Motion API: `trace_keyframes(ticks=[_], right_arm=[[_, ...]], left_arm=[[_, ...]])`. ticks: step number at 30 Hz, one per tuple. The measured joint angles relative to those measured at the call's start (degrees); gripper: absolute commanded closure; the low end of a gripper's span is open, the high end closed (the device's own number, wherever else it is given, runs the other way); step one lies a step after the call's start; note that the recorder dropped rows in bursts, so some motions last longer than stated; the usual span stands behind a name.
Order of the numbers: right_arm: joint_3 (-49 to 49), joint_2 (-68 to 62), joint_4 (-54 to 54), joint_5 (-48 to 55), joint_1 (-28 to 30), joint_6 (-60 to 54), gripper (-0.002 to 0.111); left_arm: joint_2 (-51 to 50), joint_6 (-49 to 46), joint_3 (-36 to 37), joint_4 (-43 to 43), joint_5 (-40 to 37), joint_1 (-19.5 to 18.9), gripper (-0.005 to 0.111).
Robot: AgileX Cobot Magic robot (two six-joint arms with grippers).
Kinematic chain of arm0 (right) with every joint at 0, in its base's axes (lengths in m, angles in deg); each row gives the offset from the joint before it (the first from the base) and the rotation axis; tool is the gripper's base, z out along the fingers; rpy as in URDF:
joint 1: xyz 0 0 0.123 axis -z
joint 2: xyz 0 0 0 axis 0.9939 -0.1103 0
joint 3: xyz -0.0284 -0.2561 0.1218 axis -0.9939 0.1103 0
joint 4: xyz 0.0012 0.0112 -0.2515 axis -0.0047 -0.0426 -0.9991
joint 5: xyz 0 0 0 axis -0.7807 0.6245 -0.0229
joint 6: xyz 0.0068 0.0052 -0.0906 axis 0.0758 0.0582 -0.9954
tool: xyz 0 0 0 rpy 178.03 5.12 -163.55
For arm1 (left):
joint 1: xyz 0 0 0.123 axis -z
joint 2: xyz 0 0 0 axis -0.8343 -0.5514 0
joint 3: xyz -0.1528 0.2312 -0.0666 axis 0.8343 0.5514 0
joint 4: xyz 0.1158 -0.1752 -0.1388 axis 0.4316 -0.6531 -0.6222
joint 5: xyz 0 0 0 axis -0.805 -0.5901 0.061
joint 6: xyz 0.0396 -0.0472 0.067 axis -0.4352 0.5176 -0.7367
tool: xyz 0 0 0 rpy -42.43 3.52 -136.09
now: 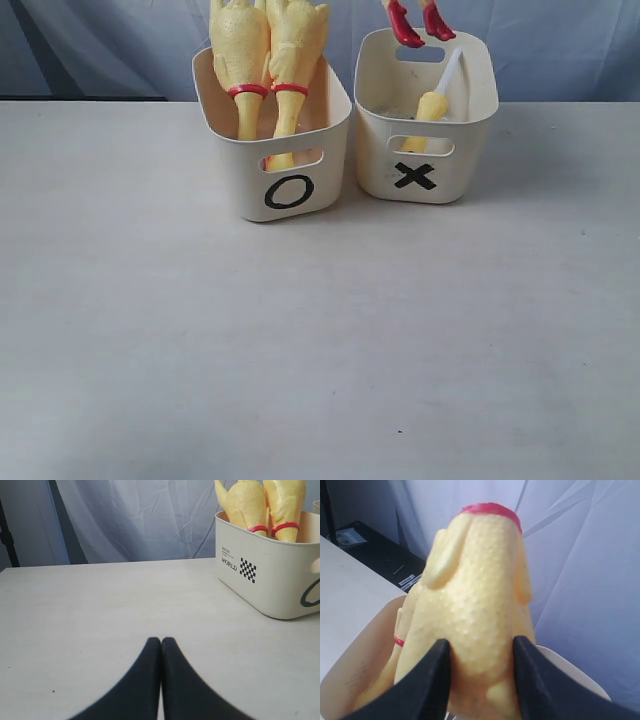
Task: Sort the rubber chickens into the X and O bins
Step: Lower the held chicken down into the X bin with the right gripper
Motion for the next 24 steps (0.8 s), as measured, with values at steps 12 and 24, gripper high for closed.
trace_keyframes(ticks=[12,24], right_arm=[[0.1,2.7,0.0,6.0,0.0,-0.1,0.089],[3.6,10.1,-3.6,10.6,3.1,1.9,0.089]], left_arm=[[0.0,0.0,0.0,0.0,0.0,0.0,0.107],[0.0,0.0,0.0,0.0,0.0,0.0,0.107]])
